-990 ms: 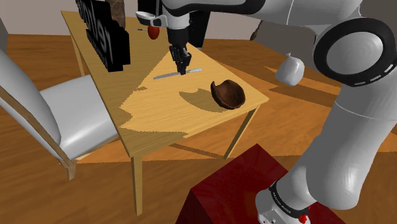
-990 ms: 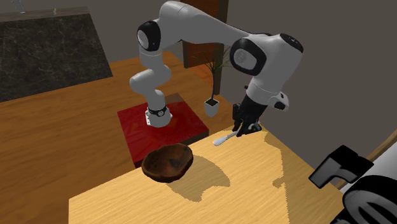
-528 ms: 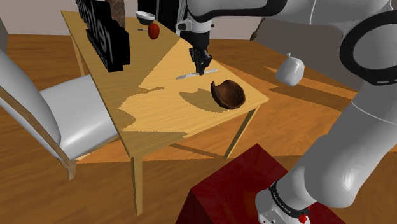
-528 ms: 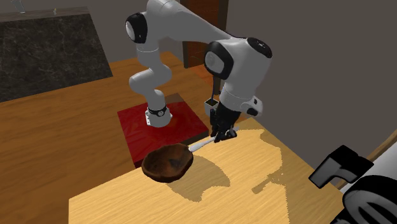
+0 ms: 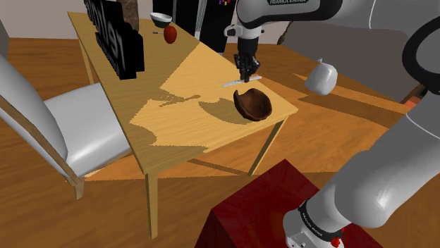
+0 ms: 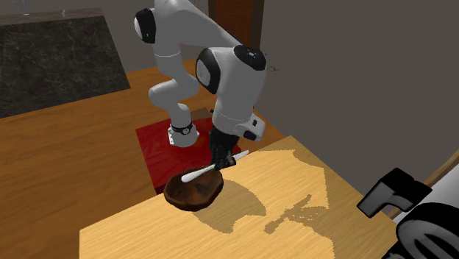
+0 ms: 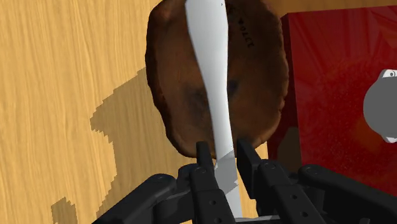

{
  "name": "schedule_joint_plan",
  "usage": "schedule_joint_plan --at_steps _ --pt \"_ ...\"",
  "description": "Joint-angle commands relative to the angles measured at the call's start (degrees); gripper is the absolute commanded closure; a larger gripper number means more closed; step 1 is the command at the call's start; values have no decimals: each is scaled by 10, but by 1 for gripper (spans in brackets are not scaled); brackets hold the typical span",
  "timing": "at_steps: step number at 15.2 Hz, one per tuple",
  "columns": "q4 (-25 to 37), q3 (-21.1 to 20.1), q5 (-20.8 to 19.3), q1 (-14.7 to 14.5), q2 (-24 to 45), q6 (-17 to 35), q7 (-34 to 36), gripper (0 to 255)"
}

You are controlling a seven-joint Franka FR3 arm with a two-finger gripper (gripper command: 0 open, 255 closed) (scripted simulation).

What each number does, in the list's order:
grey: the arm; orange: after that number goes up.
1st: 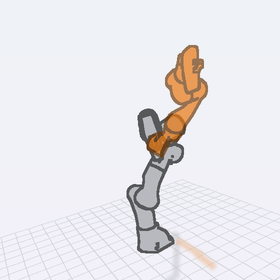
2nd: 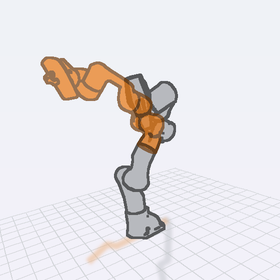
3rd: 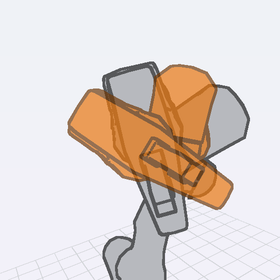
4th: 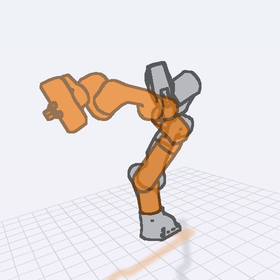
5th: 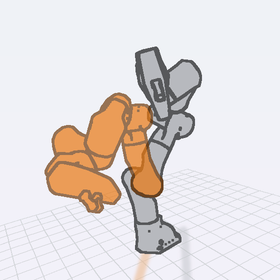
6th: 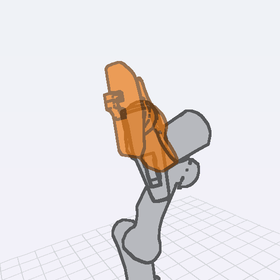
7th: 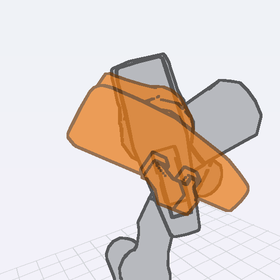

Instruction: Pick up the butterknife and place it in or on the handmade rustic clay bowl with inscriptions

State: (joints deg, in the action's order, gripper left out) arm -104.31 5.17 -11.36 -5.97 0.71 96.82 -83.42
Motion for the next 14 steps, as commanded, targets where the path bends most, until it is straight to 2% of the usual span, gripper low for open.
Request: schedule_joint_plan --at_steps 1,5,14 --pt "-19 12 -5 13 -16 8 -24 255" --pt "-40 41 -16 39 -35 21 -75 255" --pt "-97 43 -18 41 -24 88 -63 255"
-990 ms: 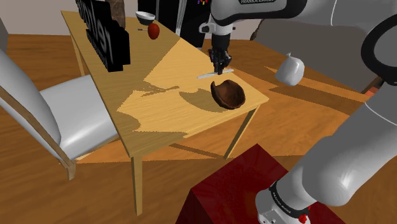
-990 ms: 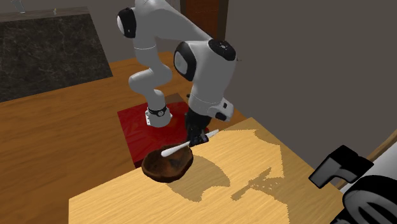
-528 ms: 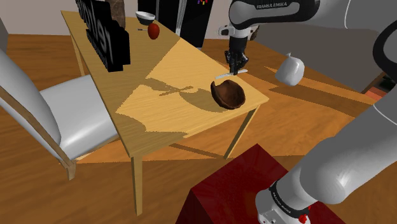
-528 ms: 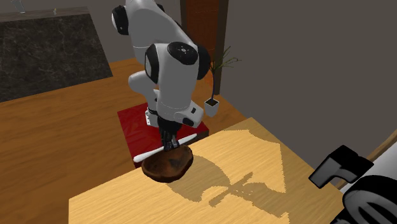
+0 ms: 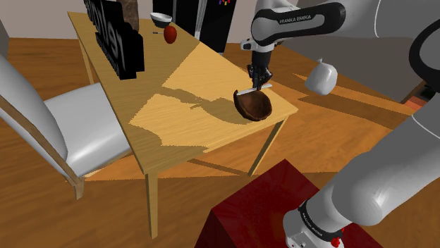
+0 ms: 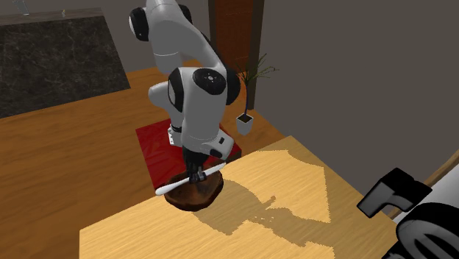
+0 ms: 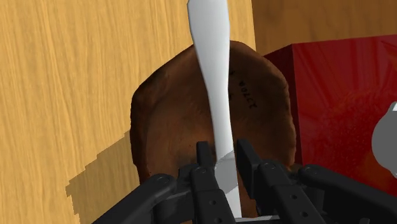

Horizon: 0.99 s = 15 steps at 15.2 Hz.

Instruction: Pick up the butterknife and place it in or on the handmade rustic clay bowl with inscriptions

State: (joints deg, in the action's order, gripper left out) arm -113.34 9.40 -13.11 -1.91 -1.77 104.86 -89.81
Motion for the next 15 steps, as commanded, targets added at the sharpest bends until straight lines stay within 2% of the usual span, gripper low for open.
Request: schedule_joint_plan --at_steps 1,6,14,15 --pt "-13 1 -1 1 2 15 2 255" --pt "-40 2 -2 2 13 52 9 255" --pt "-41 2 -2 2 13 54 9 255" --pt "-41 2 -2 1 13 54 9 0"
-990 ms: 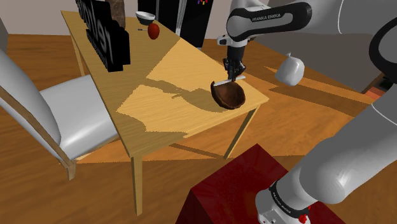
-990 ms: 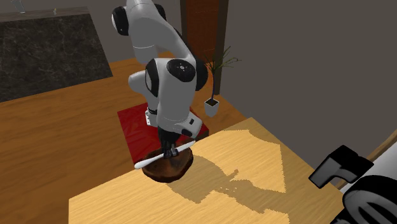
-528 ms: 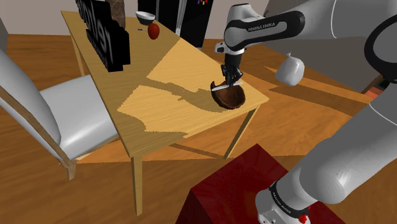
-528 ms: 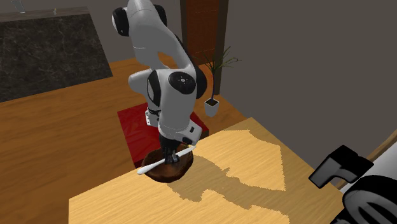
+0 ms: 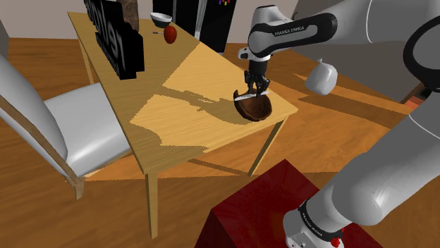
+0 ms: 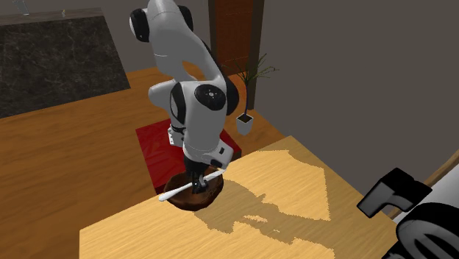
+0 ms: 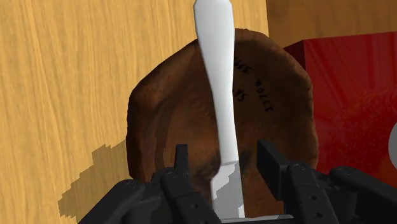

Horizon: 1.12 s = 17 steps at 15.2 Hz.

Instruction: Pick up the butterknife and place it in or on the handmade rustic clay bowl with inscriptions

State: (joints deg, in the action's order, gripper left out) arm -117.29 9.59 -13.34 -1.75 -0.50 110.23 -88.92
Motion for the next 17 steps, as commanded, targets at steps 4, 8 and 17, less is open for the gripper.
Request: schedule_joint_plan --at_steps 4,8,17 --pt "0 0 0 0 1 0 0 0" --pt "48 -6 5 -6 -6 -57 -2 0" --pt "62 -7 6 -7 -7 -72 -3 0"
